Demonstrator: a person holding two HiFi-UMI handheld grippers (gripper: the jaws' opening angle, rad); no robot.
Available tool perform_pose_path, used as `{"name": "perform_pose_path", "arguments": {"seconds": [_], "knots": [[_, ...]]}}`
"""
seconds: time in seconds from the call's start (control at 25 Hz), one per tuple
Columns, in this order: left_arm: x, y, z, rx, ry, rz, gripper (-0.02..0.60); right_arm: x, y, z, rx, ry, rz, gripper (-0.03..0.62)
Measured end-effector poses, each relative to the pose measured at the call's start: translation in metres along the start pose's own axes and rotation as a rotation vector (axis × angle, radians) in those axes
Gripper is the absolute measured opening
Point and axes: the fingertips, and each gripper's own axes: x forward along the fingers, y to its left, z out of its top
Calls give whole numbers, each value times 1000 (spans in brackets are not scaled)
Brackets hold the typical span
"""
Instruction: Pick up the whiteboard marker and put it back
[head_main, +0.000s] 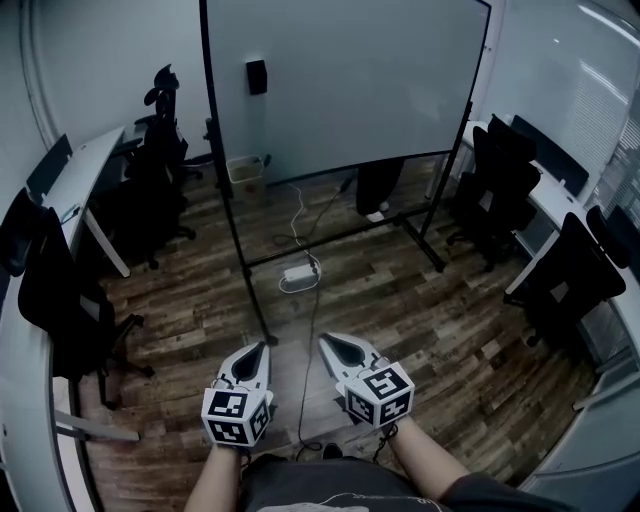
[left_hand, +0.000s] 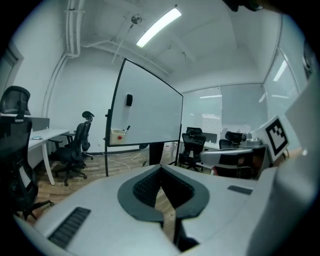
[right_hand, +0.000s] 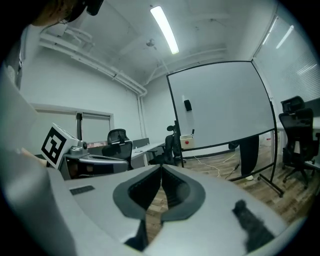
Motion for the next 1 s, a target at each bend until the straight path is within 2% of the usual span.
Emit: {"name": "perform_pose_path", "arguments": {"seconds": [0.12,0.28,0.4,0.52,0.76,1.0], "knots": [[1,-11,-1,-33,-9,0,14,-7,-12,-6,9,13,8,25],[6,-14,-3,-24,3,20,14,-6,-24,-9,22,11,-5,25],[15,-16,-7,-15,24,-13,14,0,-29,-10,35,20,-7,25],[31,-13,-11,-39,41,-55,14,7,-38,-12,27,34,-16,25],[72,8,-1,-20,34,-84,14,37,-64,-13,8,65,-60,25],[120,53,20,-33,24,-103,14,88,-88,6,16,50,-88,25]]}}
